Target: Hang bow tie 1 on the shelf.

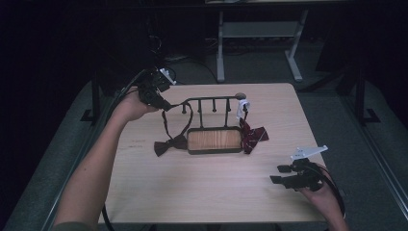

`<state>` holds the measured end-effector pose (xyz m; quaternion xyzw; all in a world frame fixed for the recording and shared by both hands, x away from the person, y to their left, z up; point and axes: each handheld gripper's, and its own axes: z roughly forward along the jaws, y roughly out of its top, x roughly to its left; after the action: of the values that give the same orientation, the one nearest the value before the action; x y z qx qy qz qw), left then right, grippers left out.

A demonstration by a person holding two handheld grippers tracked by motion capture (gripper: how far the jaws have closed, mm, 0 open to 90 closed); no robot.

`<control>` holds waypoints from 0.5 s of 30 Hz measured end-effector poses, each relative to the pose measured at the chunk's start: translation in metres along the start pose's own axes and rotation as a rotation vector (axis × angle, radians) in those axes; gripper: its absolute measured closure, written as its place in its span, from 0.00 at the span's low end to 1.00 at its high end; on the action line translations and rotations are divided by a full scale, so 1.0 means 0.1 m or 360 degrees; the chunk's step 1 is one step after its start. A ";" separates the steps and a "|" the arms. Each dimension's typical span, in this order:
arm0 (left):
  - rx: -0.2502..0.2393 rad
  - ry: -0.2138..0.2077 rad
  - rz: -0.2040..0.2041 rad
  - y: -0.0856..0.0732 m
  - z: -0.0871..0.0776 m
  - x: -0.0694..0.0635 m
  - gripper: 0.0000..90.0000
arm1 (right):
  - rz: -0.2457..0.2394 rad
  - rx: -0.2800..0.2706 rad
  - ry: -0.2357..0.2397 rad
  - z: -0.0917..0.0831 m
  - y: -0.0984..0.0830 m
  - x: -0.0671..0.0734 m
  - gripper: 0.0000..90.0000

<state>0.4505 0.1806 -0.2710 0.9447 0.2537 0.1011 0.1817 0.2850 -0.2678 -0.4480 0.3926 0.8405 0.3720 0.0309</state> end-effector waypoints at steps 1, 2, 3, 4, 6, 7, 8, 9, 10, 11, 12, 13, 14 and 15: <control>-0.0004 0.0004 -0.0003 0.00 0.00 -0.01 0.95 | 0.0001 -0.0001 0.0000 0.00 0.00 0.00 0.46; -0.0004 0.0009 -0.0001 0.00 0.00 -0.01 0.94 | -0.0004 0.0001 -0.0003 0.00 0.00 0.00 0.46; -0.0004 0.0017 0.0001 0.00 -0.01 -0.01 0.93 | -0.0006 0.0001 -0.0003 0.00 0.00 0.00 0.46; -0.0004 0.0020 0.0002 0.00 -0.01 -0.02 0.92 | -0.0004 0.0000 -0.0001 0.00 0.00 0.00 0.46; -0.0003 0.0026 0.0005 -0.01 -0.02 -0.03 0.90 | -0.0003 0.0000 0.0001 0.00 0.00 0.00 0.46; -0.0004 0.0030 0.0005 -0.01 -0.02 -0.03 0.89 | -0.0005 -0.0002 0.0001 0.00 0.01 0.00 0.46; -0.0017 0.0034 0.0000 -0.02 -0.03 -0.04 0.88 | -0.0005 -0.0002 0.0003 0.00 0.01 0.01 0.46; -0.0017 0.0036 0.0000 -0.03 -0.04 -0.05 0.86 | -0.0007 -0.0004 0.0007 0.00 0.01 0.01 0.46; -0.0021 0.0042 -0.0001 -0.04 -0.04 -0.06 0.86 | -0.0022 -0.0006 0.0004 0.01 0.01 0.01 0.46; -0.0016 0.0045 0.0003 -0.04 -0.05 -0.07 0.85 | -0.0020 -0.0003 0.0003 0.01 0.01 0.01 0.46; -0.0010 0.0053 0.0013 -0.05 -0.07 -0.08 0.84 | -0.0024 -0.0003 0.0004 0.01 0.01 0.01 0.46; -0.0011 0.0055 0.0012 -0.06 -0.08 -0.09 0.83 | -0.0025 -0.0003 0.0004 0.02 0.02 0.02 0.46; -0.0012 0.0060 0.0019 -0.06 -0.09 -0.09 0.83 | -0.0015 -0.0003 0.0005 0.02 0.02 0.02 0.46; -0.0013 0.0065 0.0018 -0.07 -0.10 -0.10 0.83 | -0.0018 -0.0004 0.0006 0.02 0.02 0.02 0.46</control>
<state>0.4364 0.1838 -0.2657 0.9431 0.2516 0.1224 0.1799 0.2853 -0.2644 -0.4473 0.3872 0.8423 0.3738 0.0319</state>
